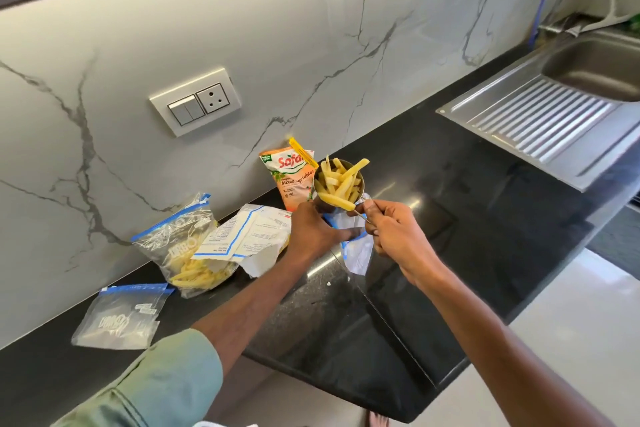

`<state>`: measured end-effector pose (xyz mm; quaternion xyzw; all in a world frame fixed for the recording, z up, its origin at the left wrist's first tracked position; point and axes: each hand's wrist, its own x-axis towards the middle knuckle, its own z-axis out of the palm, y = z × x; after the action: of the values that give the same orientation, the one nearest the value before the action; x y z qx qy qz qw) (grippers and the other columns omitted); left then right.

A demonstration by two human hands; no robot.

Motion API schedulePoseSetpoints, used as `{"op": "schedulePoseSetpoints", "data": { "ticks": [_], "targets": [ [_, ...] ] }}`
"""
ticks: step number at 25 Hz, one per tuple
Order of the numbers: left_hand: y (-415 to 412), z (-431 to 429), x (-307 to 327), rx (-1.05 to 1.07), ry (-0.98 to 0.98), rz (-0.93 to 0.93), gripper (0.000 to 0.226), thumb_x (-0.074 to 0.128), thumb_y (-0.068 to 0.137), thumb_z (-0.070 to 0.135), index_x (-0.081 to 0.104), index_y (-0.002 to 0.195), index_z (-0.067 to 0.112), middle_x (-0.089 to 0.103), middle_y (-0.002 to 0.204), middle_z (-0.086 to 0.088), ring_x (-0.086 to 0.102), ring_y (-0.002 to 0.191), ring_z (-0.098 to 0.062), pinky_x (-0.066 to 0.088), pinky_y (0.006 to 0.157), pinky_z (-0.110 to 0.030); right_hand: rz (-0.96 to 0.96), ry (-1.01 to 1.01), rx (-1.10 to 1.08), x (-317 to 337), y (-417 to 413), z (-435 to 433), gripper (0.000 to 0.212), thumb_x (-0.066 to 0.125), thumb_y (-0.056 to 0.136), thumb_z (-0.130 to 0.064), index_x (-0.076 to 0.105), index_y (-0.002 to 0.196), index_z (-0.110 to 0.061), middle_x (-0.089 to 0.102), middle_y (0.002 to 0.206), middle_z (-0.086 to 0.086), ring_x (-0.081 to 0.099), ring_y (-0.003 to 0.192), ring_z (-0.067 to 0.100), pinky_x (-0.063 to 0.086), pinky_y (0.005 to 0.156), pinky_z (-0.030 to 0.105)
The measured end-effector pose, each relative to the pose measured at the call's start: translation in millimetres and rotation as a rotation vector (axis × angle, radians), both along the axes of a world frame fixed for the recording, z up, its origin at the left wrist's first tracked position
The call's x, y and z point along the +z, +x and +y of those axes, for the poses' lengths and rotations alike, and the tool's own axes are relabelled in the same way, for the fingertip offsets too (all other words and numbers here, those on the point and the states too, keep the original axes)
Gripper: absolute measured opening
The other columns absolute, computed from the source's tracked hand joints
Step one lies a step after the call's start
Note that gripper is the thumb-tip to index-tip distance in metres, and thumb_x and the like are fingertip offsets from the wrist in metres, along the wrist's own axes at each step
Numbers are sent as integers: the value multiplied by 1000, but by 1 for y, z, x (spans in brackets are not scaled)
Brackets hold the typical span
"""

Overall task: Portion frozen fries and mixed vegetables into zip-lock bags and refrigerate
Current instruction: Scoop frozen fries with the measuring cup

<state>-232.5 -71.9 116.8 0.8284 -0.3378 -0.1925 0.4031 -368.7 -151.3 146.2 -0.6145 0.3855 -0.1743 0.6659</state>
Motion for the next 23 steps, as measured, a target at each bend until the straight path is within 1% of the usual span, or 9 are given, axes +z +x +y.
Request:
{"op": "schedulePoseSetpoints", "data": {
  "ticks": [2,4,5,7,11,13,15,19,23],
  "targets": [
    [-2,0,2,19,-7,-53,59,97,61,42,54,99,28,64,90,8,61,76,-8,47,69,-12,-7,-11,14,5,2,1,34,44,113,-22,73,108,-7,58,65,-1,43,41,3,35,43,13],
    [-1,2,2,52,-56,-10,56,99,60,40,59,98,29,67,90,10,64,75,-1,47,67,-7,-1,-36,47,7,2,0,33,43,113,-20,73,109,-7,72,78,0,51,41,-1,38,42,9],
    [1,4,2,69,-80,35,53,99,59,38,61,96,31,67,88,12,64,74,5,46,64,-3,20,-52,58,6,3,0,33,44,113,-20,74,111,-8,72,76,-7,53,43,-2,38,43,10],
    [4,6,1,79,-110,100,51,99,60,37,65,97,34,69,89,14,63,77,12,47,65,-3,69,-59,56,3,4,0,31,45,112,-23,75,113,-12,61,57,-17,48,45,2,37,44,14],
    [7,6,0,121,-110,171,49,95,69,34,69,108,21,71,97,8,67,85,0,54,73,-15,90,-95,64,1,6,-3,31,44,112,-24,74,110,-16,53,46,-21,49,43,1,36,44,14],
    [10,8,0,135,-91,179,40,91,74,25,68,106,23,71,96,7,68,85,-5,57,77,-22,94,-142,71,2,6,-5,32,44,113,-23,75,106,-17,53,47,-19,49,42,-2,36,42,12],
    [15,13,0,136,-55,150,41,90,76,27,70,112,21,74,102,4,72,89,-13,61,84,-29,108,-200,74,-1,7,-9,34,45,112,-23,76,102,-16,53,55,-9,40,40,2,30,40,12],
    [16,21,4,195,-91,45,48,89,77,25,73,122,17,75,113,-1,73,97,-17,61,86,-30,168,-330,83,-6,8,-12,32,48,111,-22,77,99,-20,44,45,-14,34,41,4,29,42,18],
    [20,25,2,244,-204,19,38,85,81,20,76,118,16,77,112,-1,73,98,-16,62,85,-30,251,-444,125,-10,11,-16,32,48,110,-23,77,97,-21,50,53,-9,37,45,4,33,46,24]
  ]
}}
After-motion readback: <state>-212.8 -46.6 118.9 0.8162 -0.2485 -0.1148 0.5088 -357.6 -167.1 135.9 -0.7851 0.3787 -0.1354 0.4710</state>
